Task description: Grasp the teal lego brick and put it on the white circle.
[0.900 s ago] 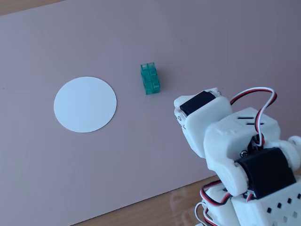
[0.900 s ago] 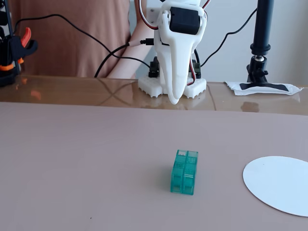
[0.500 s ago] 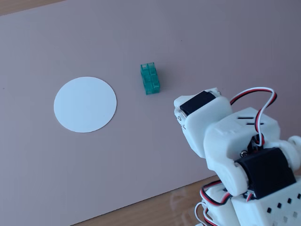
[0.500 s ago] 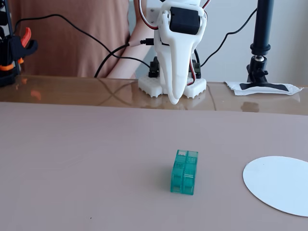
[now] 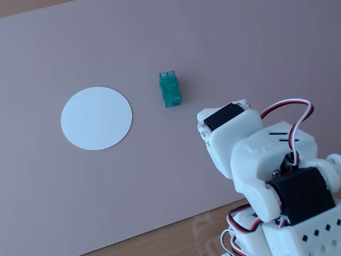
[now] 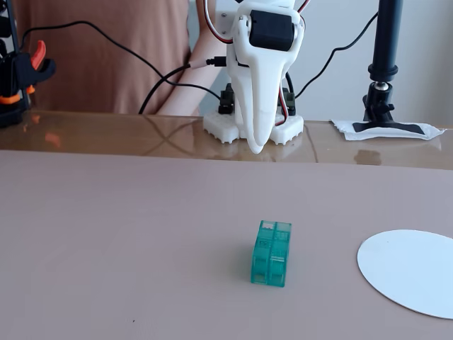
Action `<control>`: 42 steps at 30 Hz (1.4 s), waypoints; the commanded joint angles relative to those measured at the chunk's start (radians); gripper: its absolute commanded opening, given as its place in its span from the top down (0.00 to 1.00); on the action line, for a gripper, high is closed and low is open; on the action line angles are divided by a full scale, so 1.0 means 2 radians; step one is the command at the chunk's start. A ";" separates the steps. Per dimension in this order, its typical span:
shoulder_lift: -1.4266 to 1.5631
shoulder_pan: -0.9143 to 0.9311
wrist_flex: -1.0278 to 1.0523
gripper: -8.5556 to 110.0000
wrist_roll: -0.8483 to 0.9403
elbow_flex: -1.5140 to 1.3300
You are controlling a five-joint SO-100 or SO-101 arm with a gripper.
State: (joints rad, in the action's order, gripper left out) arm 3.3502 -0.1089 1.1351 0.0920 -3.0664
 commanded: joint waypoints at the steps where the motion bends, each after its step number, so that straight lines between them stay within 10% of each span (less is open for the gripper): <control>1: 0.004 0.002 -0.007 0.93 0.002 0.000; 34: 0.002 0.015 -0.012 0.93 0.006 0.031; 42: -0.295 0.002 -0.071 0.93 -0.006 0.222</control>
State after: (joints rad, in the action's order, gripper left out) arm 2.9943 -0.1012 1.0216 0.0874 -2.8087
